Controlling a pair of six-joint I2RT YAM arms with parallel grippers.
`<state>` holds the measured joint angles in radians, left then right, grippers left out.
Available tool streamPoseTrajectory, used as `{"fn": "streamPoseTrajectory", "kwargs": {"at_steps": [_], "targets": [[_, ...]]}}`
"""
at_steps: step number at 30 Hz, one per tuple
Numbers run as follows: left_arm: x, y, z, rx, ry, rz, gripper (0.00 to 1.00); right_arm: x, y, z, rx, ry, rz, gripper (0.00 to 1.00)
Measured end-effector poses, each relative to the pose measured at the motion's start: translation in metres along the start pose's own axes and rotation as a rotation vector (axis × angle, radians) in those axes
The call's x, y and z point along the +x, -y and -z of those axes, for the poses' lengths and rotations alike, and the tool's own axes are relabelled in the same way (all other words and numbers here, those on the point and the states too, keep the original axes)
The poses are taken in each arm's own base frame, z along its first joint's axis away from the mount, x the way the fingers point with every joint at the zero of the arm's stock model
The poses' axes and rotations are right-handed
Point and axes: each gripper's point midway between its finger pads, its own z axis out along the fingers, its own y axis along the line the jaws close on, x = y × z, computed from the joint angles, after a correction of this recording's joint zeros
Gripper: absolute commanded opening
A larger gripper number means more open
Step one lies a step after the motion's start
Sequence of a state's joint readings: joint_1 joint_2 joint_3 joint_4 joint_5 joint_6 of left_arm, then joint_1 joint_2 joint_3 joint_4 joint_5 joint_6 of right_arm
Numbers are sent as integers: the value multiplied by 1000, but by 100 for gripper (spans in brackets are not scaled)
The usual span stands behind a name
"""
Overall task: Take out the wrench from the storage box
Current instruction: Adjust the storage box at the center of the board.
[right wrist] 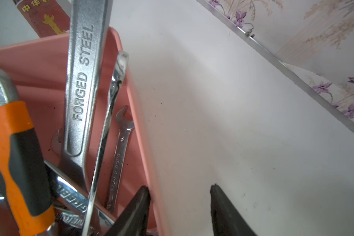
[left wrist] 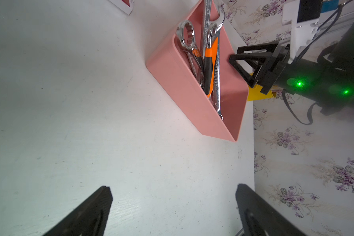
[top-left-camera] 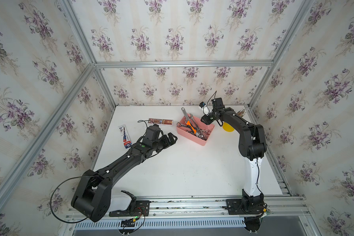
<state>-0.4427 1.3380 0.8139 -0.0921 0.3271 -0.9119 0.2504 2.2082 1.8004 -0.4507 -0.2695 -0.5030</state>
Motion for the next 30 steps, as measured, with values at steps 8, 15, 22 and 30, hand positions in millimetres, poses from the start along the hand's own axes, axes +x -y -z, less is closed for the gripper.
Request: {"fn": "streamPoseTrajectory", "kwargs": {"at_steps": [8,15,22,30], "targets": [[2,1,-3,1,-22,-19,99,2,-12,-4,-64,-12,14,15],[2,2,-5,-5,-32,-33,99,3,-19,-3,-96,-15,47,5],[-1,5,-3,-8,-35,-56,99,8,-25,5,-88,-33,34,2],[-4,10,6,-25,-37,-97,99,29,-55,34,-48,-50,-68,2]]}}
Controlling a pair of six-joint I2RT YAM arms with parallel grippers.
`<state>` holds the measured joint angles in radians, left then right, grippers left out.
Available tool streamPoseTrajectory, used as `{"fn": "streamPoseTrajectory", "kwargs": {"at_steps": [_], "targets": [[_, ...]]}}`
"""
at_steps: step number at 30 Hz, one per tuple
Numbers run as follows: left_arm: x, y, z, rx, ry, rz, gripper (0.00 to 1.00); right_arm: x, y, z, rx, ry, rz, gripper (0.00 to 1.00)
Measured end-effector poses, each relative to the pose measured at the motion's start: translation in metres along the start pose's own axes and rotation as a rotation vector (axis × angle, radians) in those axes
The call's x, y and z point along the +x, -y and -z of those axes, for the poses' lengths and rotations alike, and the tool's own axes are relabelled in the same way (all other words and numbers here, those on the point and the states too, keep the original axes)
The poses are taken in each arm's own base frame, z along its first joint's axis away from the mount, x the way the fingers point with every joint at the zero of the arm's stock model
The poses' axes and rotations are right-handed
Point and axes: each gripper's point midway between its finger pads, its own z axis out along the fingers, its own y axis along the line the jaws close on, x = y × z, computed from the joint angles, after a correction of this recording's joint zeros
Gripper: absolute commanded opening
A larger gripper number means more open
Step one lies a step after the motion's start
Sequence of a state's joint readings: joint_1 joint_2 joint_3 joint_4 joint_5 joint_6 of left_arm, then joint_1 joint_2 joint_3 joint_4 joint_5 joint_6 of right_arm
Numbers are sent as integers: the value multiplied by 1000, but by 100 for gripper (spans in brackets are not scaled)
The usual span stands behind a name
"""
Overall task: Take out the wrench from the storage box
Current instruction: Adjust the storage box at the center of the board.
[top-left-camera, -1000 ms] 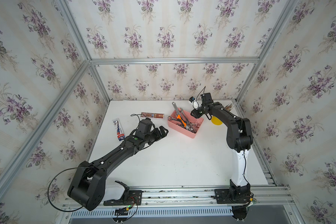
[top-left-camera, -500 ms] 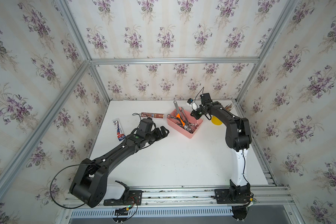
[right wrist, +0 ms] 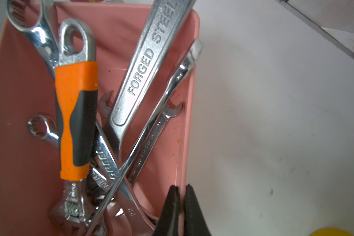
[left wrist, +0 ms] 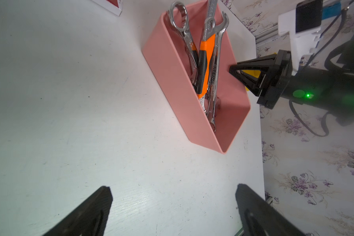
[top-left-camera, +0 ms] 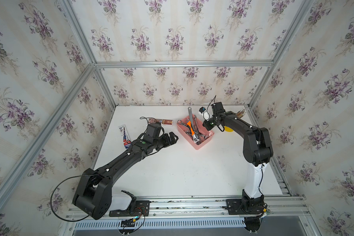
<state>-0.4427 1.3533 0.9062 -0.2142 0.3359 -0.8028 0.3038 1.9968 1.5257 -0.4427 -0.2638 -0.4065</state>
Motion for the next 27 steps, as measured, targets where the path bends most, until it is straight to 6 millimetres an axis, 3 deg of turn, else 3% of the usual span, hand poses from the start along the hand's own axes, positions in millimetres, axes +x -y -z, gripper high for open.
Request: {"fn": "streamPoseTrajectory", "kwargs": {"at_steps": [10,19,27], "targets": [[0,-3,6,-43,-14,-36,99,39,-74,16,40,4,-244,4],[2,-8,11,-71,-24,-64,99,65,-116,31,107,66,-445,6],[4,-10,12,-83,-28,-78,99,73,-142,34,163,126,-579,6]]}}
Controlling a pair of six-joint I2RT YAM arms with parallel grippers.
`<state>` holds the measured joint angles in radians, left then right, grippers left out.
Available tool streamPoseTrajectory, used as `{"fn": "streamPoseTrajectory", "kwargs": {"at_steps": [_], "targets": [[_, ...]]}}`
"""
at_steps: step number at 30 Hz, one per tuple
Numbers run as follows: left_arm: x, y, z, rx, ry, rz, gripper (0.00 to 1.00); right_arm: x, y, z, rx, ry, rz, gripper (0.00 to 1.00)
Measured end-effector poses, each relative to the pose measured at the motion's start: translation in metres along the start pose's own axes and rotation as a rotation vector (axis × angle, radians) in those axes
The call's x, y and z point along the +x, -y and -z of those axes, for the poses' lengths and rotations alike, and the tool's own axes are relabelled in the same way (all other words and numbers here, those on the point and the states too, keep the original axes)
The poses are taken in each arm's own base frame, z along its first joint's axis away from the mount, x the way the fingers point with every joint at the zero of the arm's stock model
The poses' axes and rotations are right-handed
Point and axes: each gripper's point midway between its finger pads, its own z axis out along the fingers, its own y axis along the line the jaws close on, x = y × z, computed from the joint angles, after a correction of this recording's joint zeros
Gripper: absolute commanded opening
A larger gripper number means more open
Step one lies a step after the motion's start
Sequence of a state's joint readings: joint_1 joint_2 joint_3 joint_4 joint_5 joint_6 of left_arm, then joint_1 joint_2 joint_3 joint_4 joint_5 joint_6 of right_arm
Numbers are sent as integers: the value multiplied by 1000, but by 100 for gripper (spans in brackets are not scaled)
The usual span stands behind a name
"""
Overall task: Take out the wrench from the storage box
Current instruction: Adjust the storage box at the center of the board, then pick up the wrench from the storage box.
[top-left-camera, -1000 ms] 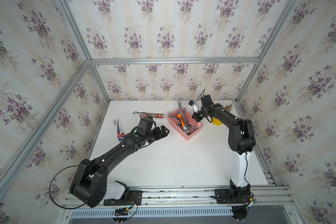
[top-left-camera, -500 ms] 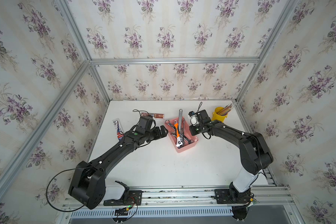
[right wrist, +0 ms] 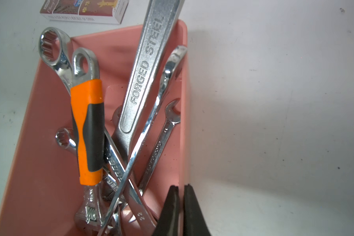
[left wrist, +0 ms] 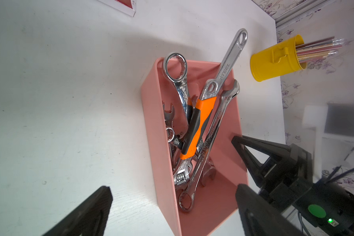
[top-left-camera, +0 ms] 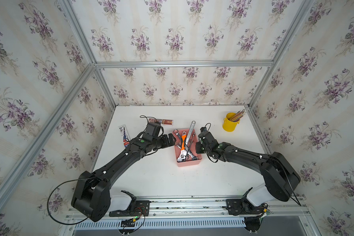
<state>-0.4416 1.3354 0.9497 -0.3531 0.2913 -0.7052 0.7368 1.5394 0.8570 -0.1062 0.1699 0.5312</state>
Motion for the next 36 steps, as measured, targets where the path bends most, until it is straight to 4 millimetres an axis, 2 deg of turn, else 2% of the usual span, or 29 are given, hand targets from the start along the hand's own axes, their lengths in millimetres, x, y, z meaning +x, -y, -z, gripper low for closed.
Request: {"fn": "streamPoseTrajectory", "kwargs": {"at_steps": [8,13,19,21,26,32,36], "targets": [[2,-4,1,-24,-8,-15,99,8,-1,5,18,17,-86,6],[-1,-2,1,-29,-6,-39,99,10,1,9,25,12,-103,10],[-7,7,1,-35,-8,-74,99,11,3,16,40,-5,-133,21],[-6,11,1,-36,-14,-96,99,6,2,20,36,11,-141,26],[-11,23,2,-57,-6,-190,99,-16,6,36,33,67,-145,30],[-7,41,6,-83,4,-364,99,-41,5,64,-74,128,-98,49],[4,41,-10,-126,-25,-450,99,-49,5,78,-169,134,-23,61]]}}
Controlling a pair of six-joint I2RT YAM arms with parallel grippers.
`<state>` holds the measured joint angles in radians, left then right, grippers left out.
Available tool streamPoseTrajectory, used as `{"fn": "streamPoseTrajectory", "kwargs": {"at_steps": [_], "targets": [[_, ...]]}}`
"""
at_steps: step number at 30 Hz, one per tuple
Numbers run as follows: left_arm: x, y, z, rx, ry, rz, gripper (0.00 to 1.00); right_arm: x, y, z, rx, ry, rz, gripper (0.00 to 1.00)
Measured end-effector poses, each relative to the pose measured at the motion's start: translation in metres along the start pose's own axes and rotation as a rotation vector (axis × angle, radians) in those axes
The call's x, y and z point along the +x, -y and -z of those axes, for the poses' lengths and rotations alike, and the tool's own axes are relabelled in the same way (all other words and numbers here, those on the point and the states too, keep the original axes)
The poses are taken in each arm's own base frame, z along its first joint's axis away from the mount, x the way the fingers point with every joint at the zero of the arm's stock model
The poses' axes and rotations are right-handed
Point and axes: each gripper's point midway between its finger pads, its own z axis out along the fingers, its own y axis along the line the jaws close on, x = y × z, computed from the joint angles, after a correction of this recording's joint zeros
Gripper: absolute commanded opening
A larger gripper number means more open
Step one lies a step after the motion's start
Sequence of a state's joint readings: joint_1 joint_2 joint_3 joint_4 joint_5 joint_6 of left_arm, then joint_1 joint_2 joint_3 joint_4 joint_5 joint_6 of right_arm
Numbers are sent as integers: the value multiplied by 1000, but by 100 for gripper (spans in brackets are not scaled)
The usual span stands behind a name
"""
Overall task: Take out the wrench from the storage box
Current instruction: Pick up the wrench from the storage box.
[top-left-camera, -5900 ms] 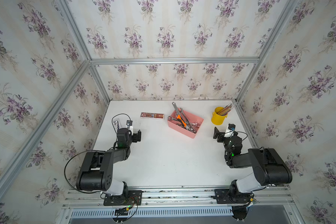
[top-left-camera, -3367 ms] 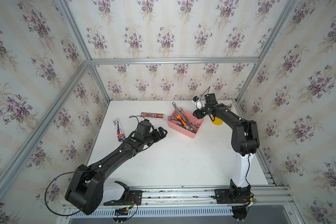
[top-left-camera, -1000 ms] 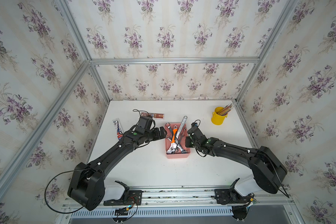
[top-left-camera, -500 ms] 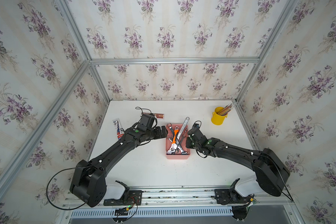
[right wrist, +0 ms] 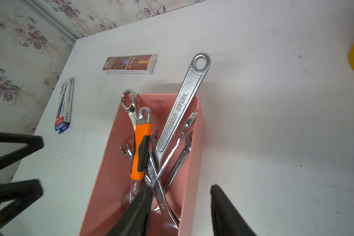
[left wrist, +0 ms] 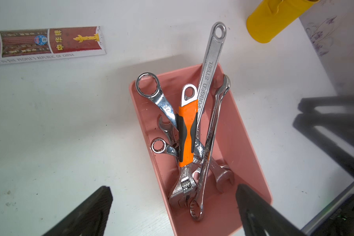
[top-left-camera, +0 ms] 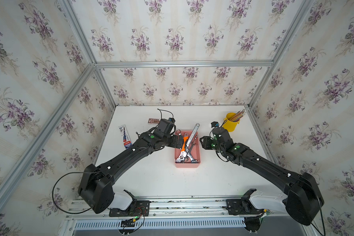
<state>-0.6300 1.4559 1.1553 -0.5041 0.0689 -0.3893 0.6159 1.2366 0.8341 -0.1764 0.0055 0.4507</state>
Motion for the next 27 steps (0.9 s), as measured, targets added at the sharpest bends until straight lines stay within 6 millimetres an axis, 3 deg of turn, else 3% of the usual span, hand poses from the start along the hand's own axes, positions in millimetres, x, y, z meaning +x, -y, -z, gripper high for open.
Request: {"fn": "streamPoseTrajectory", "kwargs": {"at_steps": [4,7,11,19,27], "targets": [[3,8,-9,-41,-15,-74,96,1,-10,11,-104,-13,70,70],[5,22,-24,-68,-26,-145,92,-10,8,26,-109,33,61,74],[6,29,-41,-118,-40,-208,87,-7,12,40,-159,45,62,81],[15,23,-75,-207,-95,-245,65,-13,23,51,-161,76,63,92],[25,19,-95,-234,-144,-249,52,-7,33,50,-139,59,52,100]]}}
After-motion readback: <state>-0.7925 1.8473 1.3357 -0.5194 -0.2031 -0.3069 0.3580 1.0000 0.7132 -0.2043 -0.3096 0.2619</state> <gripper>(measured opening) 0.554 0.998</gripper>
